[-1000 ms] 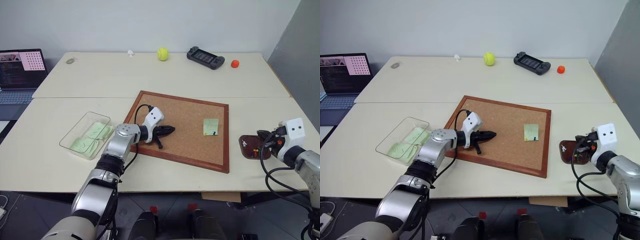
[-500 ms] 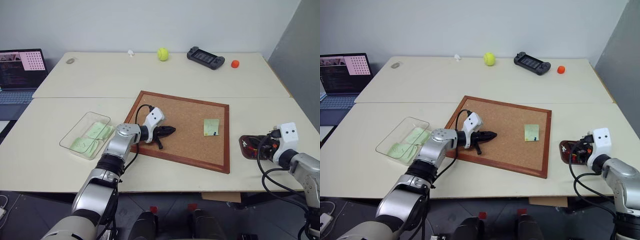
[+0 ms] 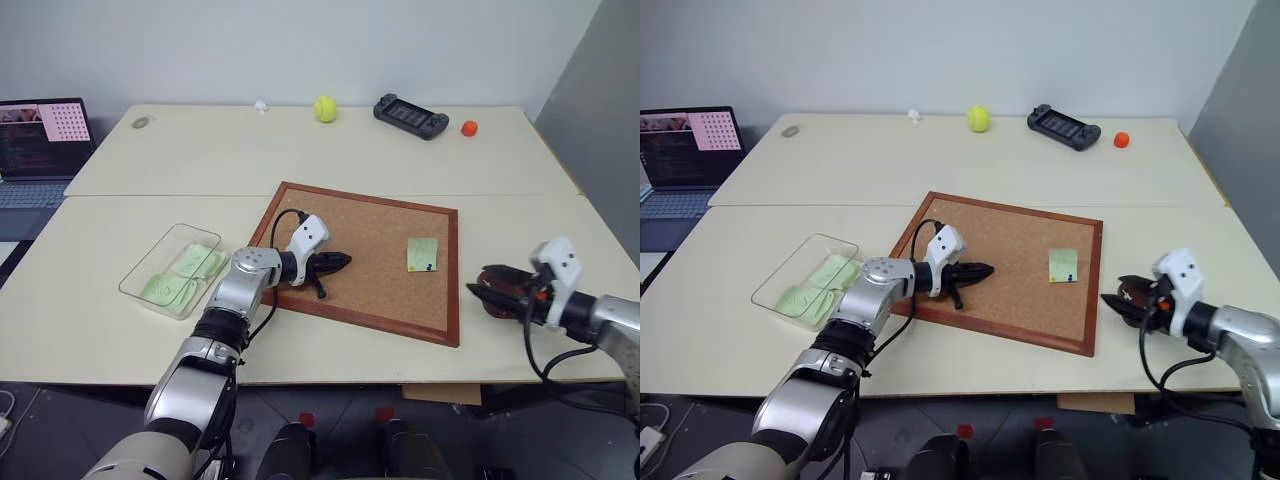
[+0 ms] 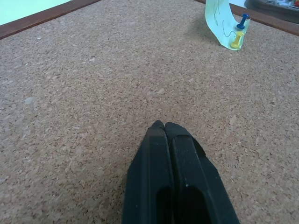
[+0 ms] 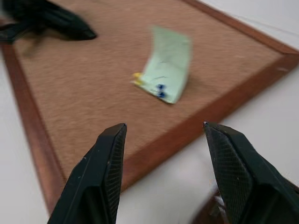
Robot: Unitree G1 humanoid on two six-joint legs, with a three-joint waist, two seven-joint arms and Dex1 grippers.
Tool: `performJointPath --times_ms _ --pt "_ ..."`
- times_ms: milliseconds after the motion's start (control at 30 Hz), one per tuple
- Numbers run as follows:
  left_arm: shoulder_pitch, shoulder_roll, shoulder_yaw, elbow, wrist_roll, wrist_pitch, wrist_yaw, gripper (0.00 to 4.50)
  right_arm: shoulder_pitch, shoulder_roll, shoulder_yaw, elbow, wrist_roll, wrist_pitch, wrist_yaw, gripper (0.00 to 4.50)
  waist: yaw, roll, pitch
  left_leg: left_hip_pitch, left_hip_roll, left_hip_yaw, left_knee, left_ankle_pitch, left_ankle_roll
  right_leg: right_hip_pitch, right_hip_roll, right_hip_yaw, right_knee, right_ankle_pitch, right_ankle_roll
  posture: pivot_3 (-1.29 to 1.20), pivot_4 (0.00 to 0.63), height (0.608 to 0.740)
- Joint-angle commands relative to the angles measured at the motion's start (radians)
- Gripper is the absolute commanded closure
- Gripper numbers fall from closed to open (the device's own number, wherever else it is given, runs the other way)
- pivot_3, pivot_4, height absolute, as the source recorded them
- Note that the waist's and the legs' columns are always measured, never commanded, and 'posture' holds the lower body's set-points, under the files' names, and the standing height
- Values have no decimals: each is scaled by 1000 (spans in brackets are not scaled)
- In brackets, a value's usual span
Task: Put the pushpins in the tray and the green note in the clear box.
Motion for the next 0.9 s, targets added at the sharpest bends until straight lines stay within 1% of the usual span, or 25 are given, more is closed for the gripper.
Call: performJointPath --times_ms 33,133,200,367,500,533,633,667,700,733,767,900 --pt "4 -8 -35 5 22 2 -13 4500 -89 46 76 60 -45 -73 -4 1726 1 0 0 0 0 -1 0 0 0 0 0 0 0 0 0 0 150 740" --pt "10 -6 -36 -3 25 2 -13 4500 -170 95 143 167 -101 -132 -11 1726 2 -1 0 0 0 -1 0 0 0 0 0 -1 0 0 0 0 150 740" --pt "13 -3 -38 -9 25 4 -13 4500 -215 120 161 236 -126 -163 -15 1726 3 -1 0 -1 0 -2 0 0 0 -1 0 -1 0 0 0 0 150 740" --pt "17 4 -39 -16 24 5 -10 4500 -272 151 179 366 -158 -219 -5 1726 4 -1 0 -1 0 -2 0 0 0 -1 -1 -1 0 0 0 0 150 740" --pt "20 10 -36 -23 21 10 -9 4500 -291 164 171 431 -164 -241 2 1726 3 -1 0 -1 0 -3 0 0 0 -1 -1 -1 0 0 0 0 150 740" --pt "22 11 -36 -26 20 11 -9 4500 -292 166 168 439 -163 -245 4 1904 3 -1 0 -1 0 -3 0 0 0 -1 -1 -1 0 0 0 0 150 740" --pt "26 14 -36 -28 20 12 -10 4500 -297 171 162 451 -156 -248 3 2236 1 -1 0 -1 0 -3 0 0 0 -1 -1 -1 0 0 0 0 150 740" --pt "26 15 -37 -28 20 13 -10 4500 -297 171 163 453 -157 -252 4 2555 0 -1 0 -1 0 -3 0 0 0 -1 -1 -1 0 0 0 0 150 740" --pt "26 15 -37 -29 20 14 -10 4500 -295 170 165 455 -160 -257 5 2659 0 -1 0 -1 0 -3 0 0 0 -1 -1 -1 0 0 0 0 150 740" --pt "26 15 -37 -28 20 15 -9 4500 -294 168 168 459 -166 -265 5 2851 -1 -1 0 -1 0 -3 0 0 0 -1 -1 -1 0 0 0 0 150 740" --pt "25 15 -37 -28 20 15 -9 4500 -292 167 171 464 -172 -274 5 3144 -1 -1 0 -1 0 -3 0 0 0 -1 -1 -1 0 0 0 0 150 740" --pt "23 16 -38 -23 21 16 -10 4500 -297 175 161 473 -172 -283 -5 3842 -1 -1 0 -1 0 -2 0 0 0 -1 -1 -1 0 0 0 0 150 740"
